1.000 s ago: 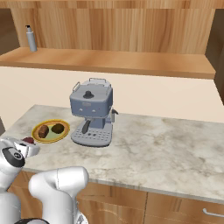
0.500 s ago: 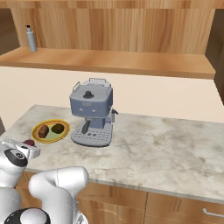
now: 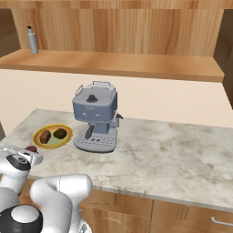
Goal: Pick the avocado and bread from the counter and place them on the plate. Then pick the jam from the cabinet and place it next to the plate. Lastly close the cabinet door.
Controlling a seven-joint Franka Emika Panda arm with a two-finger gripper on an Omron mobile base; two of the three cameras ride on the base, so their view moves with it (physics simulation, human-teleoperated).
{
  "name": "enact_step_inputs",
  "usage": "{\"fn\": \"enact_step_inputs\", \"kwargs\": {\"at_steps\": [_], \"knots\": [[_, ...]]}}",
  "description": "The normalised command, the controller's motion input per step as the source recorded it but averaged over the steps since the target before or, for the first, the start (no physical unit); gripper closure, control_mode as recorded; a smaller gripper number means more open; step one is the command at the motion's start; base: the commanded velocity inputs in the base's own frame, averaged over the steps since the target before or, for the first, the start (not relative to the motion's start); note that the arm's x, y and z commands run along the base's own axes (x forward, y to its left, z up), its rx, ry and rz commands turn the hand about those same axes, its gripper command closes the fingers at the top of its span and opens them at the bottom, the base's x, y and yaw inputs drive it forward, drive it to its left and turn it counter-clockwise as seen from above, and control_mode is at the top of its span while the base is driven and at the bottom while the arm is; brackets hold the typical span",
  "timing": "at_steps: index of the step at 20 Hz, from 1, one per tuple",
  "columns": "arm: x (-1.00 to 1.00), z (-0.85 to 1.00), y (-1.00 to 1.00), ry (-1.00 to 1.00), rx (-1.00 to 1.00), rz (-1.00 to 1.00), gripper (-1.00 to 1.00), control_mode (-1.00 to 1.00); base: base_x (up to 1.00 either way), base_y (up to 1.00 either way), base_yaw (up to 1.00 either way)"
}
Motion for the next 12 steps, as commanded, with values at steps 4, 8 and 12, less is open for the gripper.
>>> {"fn": "enact_step_inputs", "kwargs": {"at_steps": [4,8,12], "knots": [[0.08,-0.08,0.0,0.0,0.0,0.0,1.0,-1.0,0.0,0.0,0.0],[0.04,-0.1,0.0,0.0,0.0,0.0,1.0,-1.0,0.0,0.0,0.0],[0.0,-0.13,0.0,0.0,0.0,0.0,1.0,-1.0,0.0,0.0,0.0]]}}
